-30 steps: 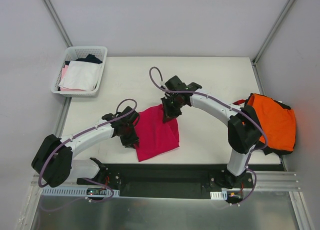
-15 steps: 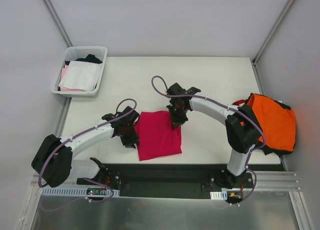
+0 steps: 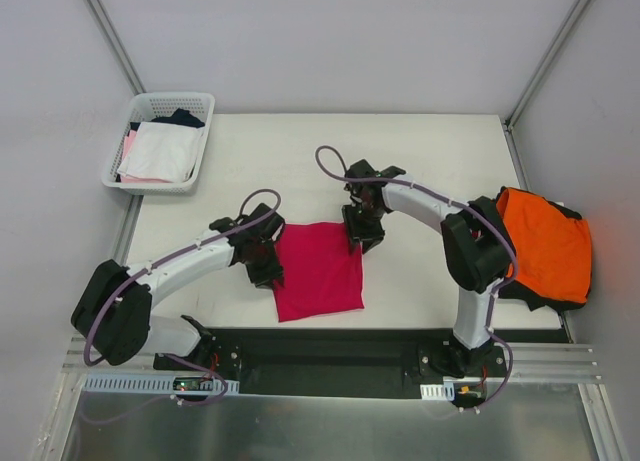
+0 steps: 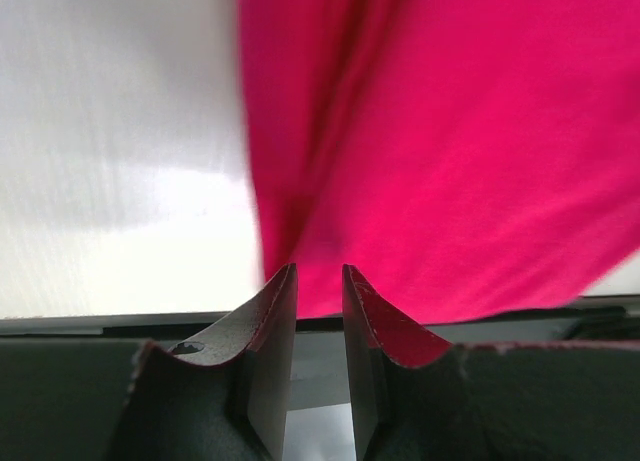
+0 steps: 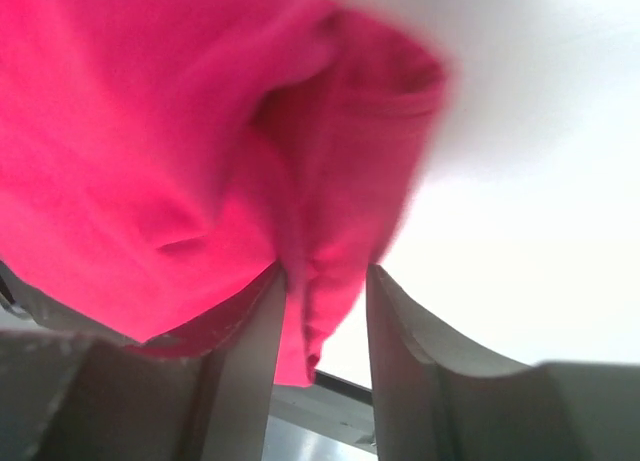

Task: Fold and stack the t-shirts
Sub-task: Fold the tshirt

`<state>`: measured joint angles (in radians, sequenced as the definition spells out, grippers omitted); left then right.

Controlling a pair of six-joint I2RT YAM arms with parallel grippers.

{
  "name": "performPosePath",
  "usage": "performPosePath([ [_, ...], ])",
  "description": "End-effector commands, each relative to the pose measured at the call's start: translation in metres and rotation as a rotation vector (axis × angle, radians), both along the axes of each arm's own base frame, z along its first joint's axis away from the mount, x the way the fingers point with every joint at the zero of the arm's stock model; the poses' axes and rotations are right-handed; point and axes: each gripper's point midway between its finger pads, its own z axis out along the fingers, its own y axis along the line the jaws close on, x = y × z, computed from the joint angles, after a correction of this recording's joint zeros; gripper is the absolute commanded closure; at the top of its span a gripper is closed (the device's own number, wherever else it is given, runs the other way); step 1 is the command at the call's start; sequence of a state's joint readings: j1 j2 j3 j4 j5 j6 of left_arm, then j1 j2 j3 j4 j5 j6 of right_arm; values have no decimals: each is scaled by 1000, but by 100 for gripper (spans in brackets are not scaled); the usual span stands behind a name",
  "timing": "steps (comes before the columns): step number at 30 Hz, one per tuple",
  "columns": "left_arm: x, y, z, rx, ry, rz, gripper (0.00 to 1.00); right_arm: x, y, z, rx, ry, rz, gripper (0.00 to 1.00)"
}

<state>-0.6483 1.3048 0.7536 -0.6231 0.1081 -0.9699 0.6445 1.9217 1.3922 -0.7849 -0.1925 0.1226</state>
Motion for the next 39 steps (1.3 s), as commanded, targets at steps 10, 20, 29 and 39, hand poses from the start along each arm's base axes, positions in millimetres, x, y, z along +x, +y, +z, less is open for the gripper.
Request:
performPosePath([
  [10,95,-103,92,-149,-250,-251,73,20,-74,86,-30,-199,-129,58],
  [20,97,-127,33,-114,-100,-291,100,-23,-101,108,-13,-239,-216,98],
  [29,91,-116,-1,-80,-18,-278,100,-32,-110,108,-40,-239,-226,99],
  [39,81,-76,-21,-33,69,-133,97,-31,-111,105,-45,-243,-226,99],
])
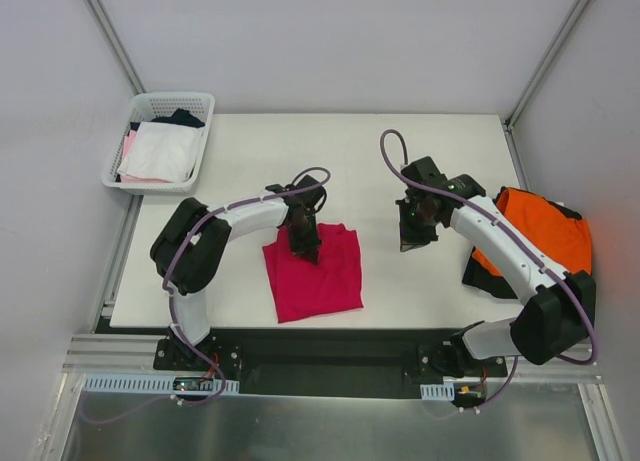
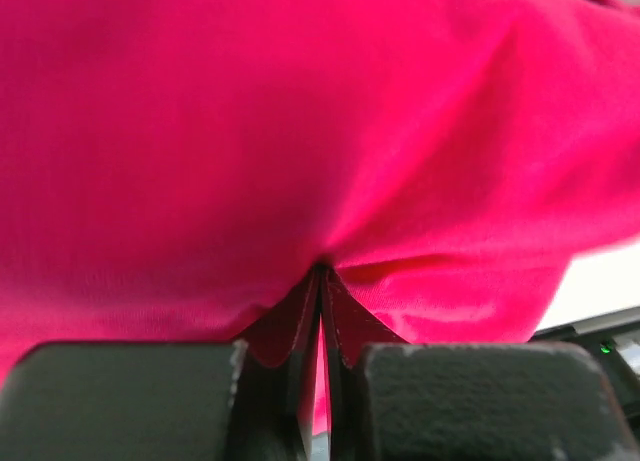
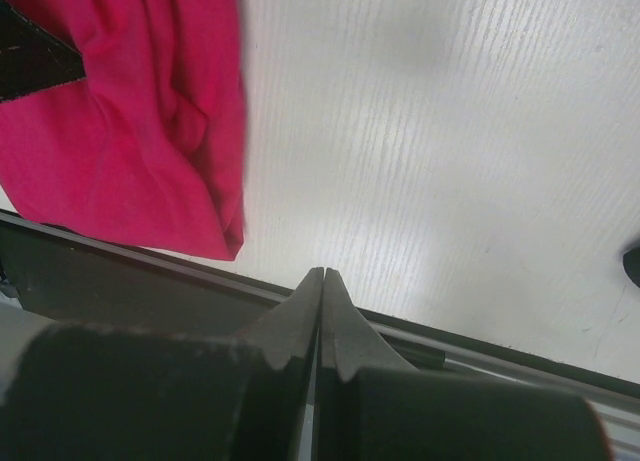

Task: Fold and stack the t-shirts
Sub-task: Fold the tshirt

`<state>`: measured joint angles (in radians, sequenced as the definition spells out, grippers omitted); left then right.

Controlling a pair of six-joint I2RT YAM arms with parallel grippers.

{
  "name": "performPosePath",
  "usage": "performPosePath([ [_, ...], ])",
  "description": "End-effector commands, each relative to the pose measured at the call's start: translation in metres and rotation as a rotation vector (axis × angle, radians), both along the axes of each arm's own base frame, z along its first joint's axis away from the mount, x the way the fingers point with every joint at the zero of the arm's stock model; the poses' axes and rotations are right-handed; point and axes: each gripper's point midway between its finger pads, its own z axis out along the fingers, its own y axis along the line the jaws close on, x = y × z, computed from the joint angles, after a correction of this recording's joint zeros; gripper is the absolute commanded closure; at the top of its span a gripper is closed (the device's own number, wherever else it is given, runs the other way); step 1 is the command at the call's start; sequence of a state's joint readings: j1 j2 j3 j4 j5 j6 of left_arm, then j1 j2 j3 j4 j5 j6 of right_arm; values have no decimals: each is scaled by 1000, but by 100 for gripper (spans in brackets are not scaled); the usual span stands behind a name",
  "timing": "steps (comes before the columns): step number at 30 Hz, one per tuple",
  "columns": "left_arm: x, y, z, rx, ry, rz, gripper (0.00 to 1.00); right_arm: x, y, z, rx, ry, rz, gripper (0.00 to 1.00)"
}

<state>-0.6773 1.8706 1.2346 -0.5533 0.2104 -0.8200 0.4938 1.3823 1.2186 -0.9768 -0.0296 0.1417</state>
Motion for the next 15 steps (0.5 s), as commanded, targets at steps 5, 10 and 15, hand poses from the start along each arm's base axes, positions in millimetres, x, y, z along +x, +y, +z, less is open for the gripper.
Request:
performPosePath([
  [5,-14,41,-11,60,72,111,95,0,-2,2,-6,-2,-1,99],
  [10,-13,61,-13,81,83,149,94,4,0,2,-2,-4,19,99],
  [15,-14,87,-15,122,89,180,93,3,0,0,-7,4,33,99],
])
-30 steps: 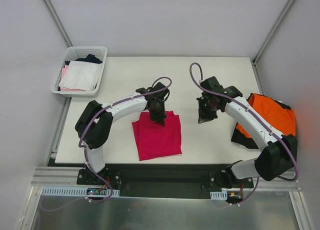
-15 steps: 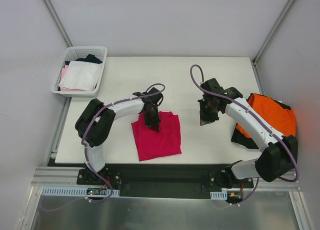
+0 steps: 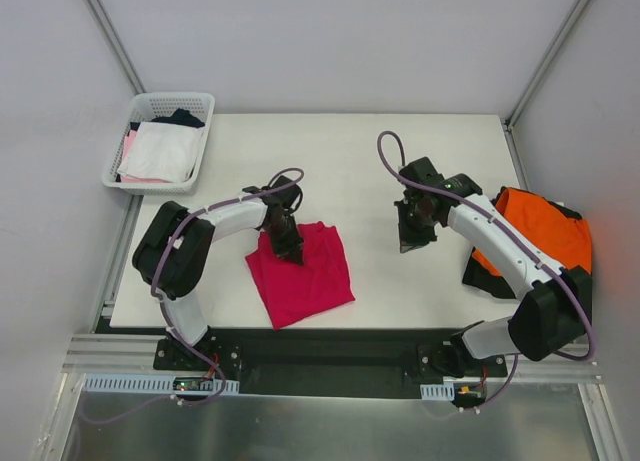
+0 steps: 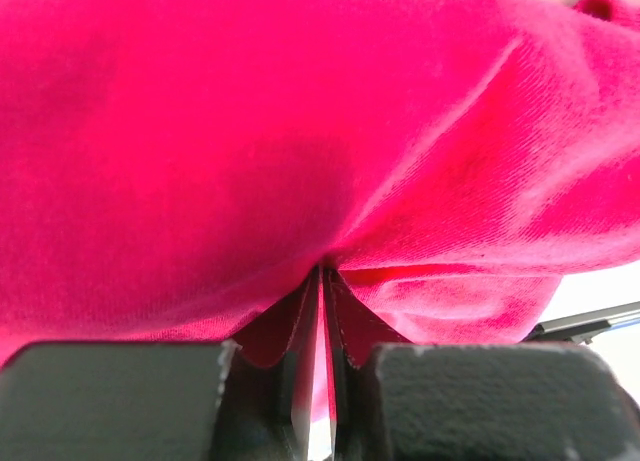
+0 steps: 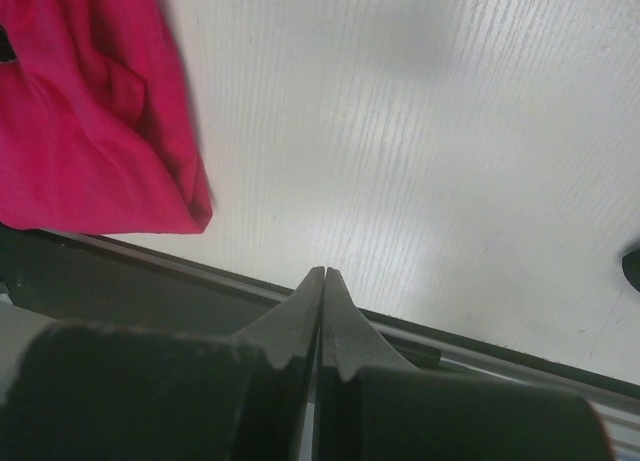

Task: Fold and stack the t-shirts
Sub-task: Fold the tshirt

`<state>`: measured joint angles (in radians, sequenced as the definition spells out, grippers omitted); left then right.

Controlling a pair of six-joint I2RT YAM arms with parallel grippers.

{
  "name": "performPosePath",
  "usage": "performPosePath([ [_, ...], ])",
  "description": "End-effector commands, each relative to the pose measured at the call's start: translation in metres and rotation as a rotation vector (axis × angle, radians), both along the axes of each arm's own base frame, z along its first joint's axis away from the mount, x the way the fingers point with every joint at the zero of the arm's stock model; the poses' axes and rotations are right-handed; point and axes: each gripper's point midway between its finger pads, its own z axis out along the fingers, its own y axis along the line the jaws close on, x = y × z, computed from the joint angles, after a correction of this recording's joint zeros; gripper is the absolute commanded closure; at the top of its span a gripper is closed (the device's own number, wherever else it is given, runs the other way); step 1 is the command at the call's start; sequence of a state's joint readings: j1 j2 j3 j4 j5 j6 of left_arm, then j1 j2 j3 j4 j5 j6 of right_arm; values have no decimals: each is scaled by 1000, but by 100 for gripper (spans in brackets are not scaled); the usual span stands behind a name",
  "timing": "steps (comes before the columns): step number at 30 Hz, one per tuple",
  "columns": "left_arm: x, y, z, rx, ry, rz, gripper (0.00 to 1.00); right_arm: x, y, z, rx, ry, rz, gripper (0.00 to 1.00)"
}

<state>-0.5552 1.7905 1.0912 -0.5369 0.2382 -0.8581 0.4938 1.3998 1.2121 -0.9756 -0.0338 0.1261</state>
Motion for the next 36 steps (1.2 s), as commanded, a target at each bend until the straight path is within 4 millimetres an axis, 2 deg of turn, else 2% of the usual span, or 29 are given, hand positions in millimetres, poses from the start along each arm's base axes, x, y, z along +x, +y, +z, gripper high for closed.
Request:
performPosePath([
  [1,-10,47,-7,131,28,32,93,3,0,6,3,-16,20,99],
  [9,-4,92,1,208,32,134,91,-1,-5,4,-11,-15,34,99],
  [18,-10,119,9,288,52,200,91,-2,-7,4,-8,-15,30,99],
  [24,-10,119,14,278,44,193,90,-3,-4,4,3,-16,32,99],
  [27,-3,116,16,270,36,188,89,-4,-4,3,10,-14,29,99],
  [33,25,108,14,257,40,194,88,-9,-6,3,11,-10,22,99],
  [35,30,105,8,258,61,171,89,-12,-9,4,1,-13,18,99],
  [36,39,103,12,253,47,167,88,-14,-11,3,-4,-9,18,99],
])
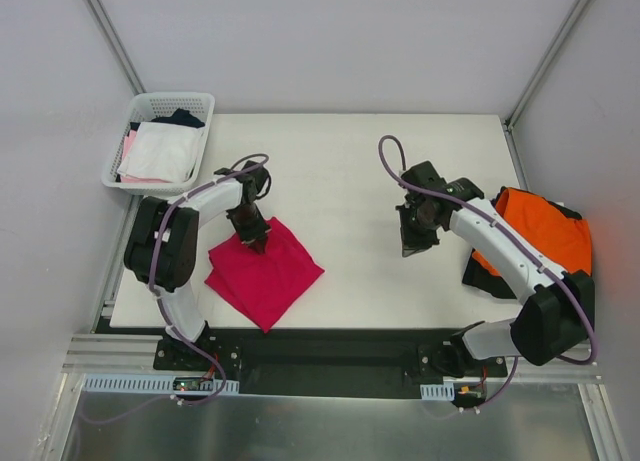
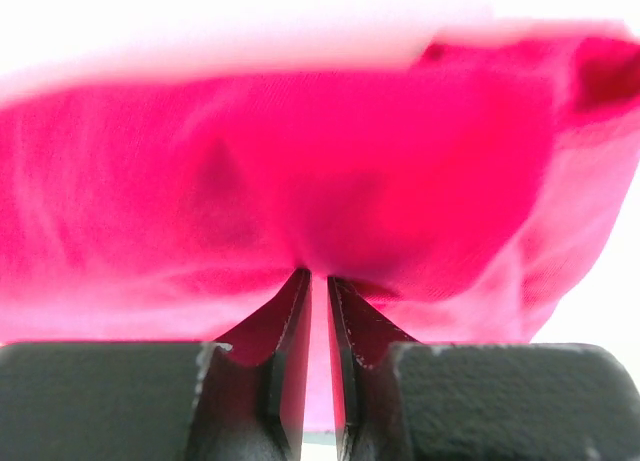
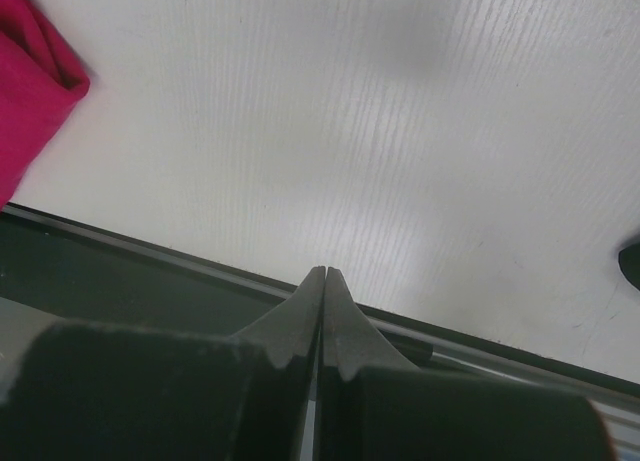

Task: Fold and stack the t-shirts
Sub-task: Fold the tshirt

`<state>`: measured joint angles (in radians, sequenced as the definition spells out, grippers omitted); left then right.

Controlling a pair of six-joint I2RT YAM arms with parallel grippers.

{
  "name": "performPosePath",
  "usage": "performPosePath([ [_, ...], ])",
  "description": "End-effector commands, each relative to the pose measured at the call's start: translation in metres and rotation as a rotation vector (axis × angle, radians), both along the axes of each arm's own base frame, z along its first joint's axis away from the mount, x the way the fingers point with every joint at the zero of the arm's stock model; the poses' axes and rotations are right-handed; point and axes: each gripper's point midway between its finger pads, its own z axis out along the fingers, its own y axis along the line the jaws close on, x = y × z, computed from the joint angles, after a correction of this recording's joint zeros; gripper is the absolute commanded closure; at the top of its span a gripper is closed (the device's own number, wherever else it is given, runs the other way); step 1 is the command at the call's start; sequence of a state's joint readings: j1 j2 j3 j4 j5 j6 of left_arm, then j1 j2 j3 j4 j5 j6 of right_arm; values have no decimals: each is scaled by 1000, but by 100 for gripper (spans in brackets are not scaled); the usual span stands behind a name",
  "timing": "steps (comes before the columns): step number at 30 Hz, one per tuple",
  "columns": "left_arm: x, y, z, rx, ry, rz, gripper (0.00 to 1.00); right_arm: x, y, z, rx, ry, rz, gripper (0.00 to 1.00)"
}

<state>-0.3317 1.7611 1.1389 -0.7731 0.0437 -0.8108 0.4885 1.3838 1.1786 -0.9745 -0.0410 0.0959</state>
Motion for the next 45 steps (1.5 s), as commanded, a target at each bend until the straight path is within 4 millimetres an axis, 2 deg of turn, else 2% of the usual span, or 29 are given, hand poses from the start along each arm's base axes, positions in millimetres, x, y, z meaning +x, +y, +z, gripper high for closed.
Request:
performPosePath([
  [1,22,0,0,14,10,-42,89,-8,-9,9,-3,-26,-12,99],
  [3,34,-3,4,14,-14,-52,89,-11,-11,9,-8,-25,-15,99],
  [9,53,-9,7,1,-23,-91,88,-15,-16,10,-19,-27,-23,99],
  [15,58,-33,-3,-113,45,-145,87,-13,-13,13,-7,-31,-39,99],
  [22,56,-51,-8,-182,96,-197,87,-14,-11,11,3,-26,-55,99],
  [26,57,-67,-2,-201,69,-276,87,-13,-8,10,16,-21,-64,99],
  [37,34,-110,0,-221,66,-417,87,-15,0,9,39,-13,-72,99],
  [40,22,-113,-2,-208,86,-420,87,-17,-2,10,35,-18,-72,99],
  [45,-4,-101,-6,-181,100,-368,87,-21,-6,9,29,-23,-73,99],
])
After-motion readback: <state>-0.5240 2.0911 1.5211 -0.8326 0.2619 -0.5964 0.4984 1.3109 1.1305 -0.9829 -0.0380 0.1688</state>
